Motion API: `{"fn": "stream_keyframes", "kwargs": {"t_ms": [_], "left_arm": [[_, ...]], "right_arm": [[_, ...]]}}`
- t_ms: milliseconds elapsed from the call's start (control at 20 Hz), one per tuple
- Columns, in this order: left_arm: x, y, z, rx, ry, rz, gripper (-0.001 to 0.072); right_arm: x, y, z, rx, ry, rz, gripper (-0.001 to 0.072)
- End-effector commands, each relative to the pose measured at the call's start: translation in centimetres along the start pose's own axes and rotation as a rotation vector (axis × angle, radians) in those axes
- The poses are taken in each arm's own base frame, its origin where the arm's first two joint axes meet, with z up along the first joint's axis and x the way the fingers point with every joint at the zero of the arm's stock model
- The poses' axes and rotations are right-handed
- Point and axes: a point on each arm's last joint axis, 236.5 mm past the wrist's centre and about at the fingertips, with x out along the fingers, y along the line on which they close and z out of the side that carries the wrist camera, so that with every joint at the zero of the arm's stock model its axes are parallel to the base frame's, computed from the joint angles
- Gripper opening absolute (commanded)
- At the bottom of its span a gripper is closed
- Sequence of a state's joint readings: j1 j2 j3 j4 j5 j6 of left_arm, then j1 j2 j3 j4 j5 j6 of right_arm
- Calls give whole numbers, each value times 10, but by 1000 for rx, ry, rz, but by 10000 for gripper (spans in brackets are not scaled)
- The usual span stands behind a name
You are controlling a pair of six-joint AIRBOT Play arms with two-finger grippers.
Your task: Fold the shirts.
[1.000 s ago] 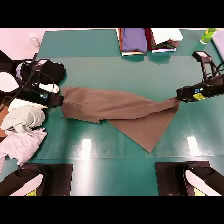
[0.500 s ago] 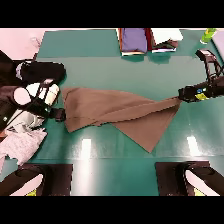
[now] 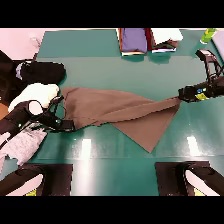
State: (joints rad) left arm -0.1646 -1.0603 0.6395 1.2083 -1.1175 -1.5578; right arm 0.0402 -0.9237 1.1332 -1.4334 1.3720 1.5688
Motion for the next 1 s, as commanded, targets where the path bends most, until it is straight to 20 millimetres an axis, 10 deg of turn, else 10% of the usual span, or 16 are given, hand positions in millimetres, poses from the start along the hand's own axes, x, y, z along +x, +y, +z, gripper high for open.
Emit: {"fn": "stream_keyframes", "kwargs": {"t_ms": [0, 150, 350, 550, 750, 950], "left_arm": [[7, -10, 1, -19, -12, -55, 378], [5, -10, 10, -14, -51, -53, 63], [-59, -30, 44, 95, -210, -45, 25], [-280, -89, 85, 306, -765, -6, 25], [-515, -137, 16, 437, -1344, 24, 25], [-622, -159, -65, 496, -1662, -13, 25]], "right_arm": [[0, 0, 0, 0, -1, 0, 16], [0, 0, 0, 0, 0, 0, 16], [-13, 2, 11, -6, -40, 2, 16], [-100, 16, 70, -43, -286, 8, 16], [-242, 35, 111, -93, -644, 12, 16], [-349, 48, 104, -128, -898, 9, 15]]}}
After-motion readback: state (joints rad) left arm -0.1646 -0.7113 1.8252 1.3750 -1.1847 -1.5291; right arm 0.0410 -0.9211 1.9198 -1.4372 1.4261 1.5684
